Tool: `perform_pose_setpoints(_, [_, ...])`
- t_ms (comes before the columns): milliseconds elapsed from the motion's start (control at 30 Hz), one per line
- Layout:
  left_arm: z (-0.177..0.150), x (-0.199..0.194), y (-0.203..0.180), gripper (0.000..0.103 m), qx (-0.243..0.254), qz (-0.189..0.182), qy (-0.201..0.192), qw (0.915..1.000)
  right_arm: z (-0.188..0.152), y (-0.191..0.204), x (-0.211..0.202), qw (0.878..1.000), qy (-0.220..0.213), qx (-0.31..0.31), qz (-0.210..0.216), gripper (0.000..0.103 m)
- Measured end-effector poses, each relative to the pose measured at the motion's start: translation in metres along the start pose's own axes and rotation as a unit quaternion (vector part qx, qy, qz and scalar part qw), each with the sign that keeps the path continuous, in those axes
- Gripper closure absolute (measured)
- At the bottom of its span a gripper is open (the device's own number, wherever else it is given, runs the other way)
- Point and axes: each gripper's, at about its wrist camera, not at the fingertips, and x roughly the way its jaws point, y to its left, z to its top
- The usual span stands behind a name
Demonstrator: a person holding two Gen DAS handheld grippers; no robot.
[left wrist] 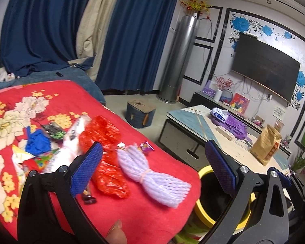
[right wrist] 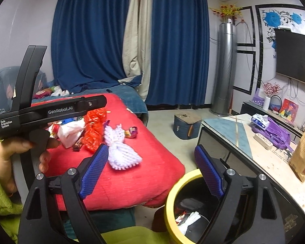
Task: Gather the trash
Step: 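Move both tools back over the trash on the bedspread, then grasp a white foam net with the right tool while the left tool grasps the white plastic bag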
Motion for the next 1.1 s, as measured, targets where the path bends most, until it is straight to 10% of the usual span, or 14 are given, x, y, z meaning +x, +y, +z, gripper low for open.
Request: perform_pose_setpoints(1100, [-0.005,-0.018,0.097,0.011,-0.036,0.108,0.06,0.9917,0.003,0.057,0.1,0.991,0.1,-0.053,0.069,0.015])
